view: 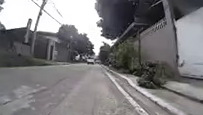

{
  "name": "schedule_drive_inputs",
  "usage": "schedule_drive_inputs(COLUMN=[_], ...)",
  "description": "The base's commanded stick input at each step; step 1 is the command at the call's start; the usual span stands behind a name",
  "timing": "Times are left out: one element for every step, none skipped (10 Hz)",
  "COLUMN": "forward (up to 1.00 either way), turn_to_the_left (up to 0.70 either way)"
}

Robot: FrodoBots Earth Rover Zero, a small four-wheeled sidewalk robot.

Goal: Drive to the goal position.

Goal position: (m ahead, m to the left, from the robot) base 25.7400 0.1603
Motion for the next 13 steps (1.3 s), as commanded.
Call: schedule_drive_inputs(forward=[0.7, 0.7, 0.7, 0.7, 0.7, 0.7, 0.7, 0.7, 0.7, 0.7, 0.7, 0.7, 0.7], turn_to_the_left=[0.0, 0.0, 0.0, 0.0, 0.0, 0.0, 0.0, 0.0, 0.0, 0.0, 0.0, 0.0, 0.0])
